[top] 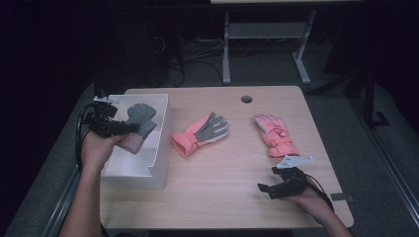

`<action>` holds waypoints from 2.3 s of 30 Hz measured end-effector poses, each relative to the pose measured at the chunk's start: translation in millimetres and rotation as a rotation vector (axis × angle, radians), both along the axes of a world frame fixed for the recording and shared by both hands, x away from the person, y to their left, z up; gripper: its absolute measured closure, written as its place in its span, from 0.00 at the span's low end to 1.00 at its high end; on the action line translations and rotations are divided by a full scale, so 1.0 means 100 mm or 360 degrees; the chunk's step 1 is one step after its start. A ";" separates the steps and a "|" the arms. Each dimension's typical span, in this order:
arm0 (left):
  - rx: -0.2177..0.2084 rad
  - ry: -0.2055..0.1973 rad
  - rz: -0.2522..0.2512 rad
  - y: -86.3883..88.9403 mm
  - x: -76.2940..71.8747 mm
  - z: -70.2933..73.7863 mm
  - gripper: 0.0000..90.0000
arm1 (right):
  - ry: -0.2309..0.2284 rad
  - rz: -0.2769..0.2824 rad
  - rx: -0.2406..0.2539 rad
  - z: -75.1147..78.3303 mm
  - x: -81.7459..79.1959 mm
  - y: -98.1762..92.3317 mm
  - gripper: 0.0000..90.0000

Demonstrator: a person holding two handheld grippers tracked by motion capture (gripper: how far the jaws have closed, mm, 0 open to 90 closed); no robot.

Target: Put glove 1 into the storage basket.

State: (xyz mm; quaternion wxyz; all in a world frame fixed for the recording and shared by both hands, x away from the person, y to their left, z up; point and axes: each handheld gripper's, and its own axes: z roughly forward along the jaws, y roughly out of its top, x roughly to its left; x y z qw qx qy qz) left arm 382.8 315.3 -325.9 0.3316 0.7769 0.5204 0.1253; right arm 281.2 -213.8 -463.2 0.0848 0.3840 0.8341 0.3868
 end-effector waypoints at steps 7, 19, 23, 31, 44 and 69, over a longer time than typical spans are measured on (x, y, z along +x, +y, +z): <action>0.0083 0.0072 0.0091 0.11 0.13 -0.28 0.69 | 0.0006 0.0005 -0.0003 0.00 0.00 0.00 0.15; 0.0230 0.0197 0.0118 0.14 0.31 -0.63 0.68 | 0.0026 -0.0005 0.0003 0.00 -0.01 0.00 0.15; 0.0241 0.0226 0.0136 0.15 0.33 -0.70 0.68 | 0.0019 0.0004 -0.0001 0.00 -0.01 0.00 0.15; 0.0369 0.0288 0.0151 0.12 0.37 -0.82 0.65 | 0.0024 0.0007 -0.0007 -0.01 -0.01 0.00 0.15; 0.0467 0.0254 0.0233 0.03 0.37 -0.84 0.39 | 0.0024 0.0012 -0.0012 -0.01 -0.01 -0.01 0.15; 0.0145 -0.0028 -0.0170 -0.31 0.08 0.08 0.15 | 0.0033 -0.0008 -0.0015 -0.01 -0.07 -0.03 0.15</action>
